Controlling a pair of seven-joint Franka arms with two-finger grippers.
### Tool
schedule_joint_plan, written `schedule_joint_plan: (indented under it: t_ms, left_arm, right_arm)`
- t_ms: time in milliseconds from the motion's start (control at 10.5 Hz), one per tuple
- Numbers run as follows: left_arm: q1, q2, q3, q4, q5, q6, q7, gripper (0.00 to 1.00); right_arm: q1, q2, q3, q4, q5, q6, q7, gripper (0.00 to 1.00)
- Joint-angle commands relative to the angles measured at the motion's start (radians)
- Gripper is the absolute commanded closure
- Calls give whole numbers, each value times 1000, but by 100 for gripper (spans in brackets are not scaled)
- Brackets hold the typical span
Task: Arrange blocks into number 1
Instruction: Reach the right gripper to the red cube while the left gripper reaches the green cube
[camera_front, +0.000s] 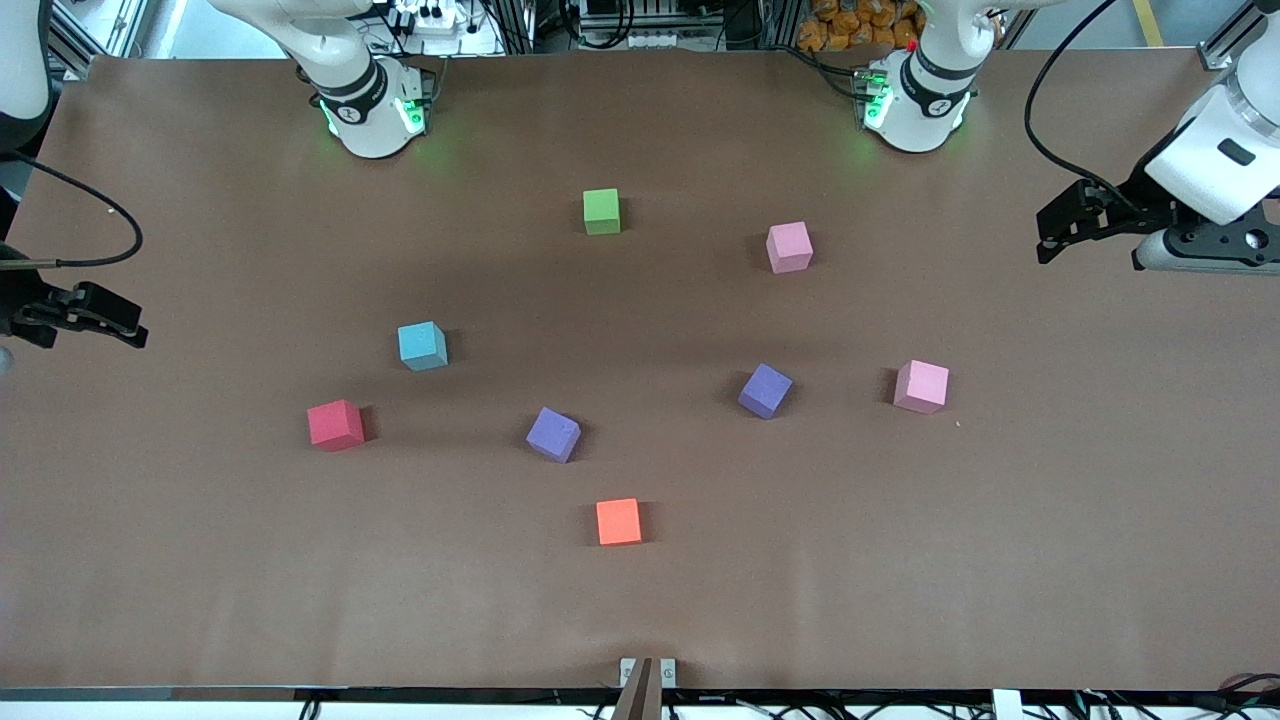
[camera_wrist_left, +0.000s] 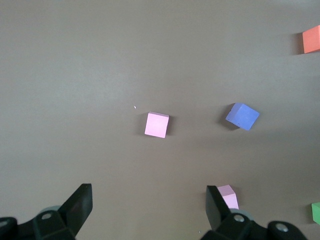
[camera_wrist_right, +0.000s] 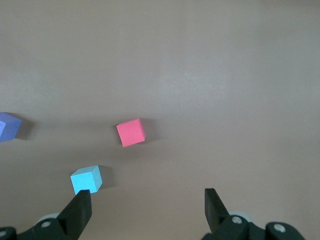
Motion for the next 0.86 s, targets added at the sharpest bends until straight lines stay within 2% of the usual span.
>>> schedule_joint_plan:
  t_ms: [0, 286, 477, 763]
  left_arm:
    - [7, -8, -7, -7, 23, -11, 39, 0]
    - [7, -8, -9, -7, 23, -15, 35, 0]
    - [10, 4, -6, -15, 5, -32, -55, 0]
    - [-113, 113, -59, -26, 8, -34, -231, 0]
  right_arm:
    - [-7, -8, 5, -8, -2, 2, -5, 0]
    - [-4, -5, 7, -10, 1, 4, -3, 0]
    - [-1, 14, 7, -13, 39, 8, -3, 0]
    - [22, 34, 7, -17, 53, 18, -5, 0]
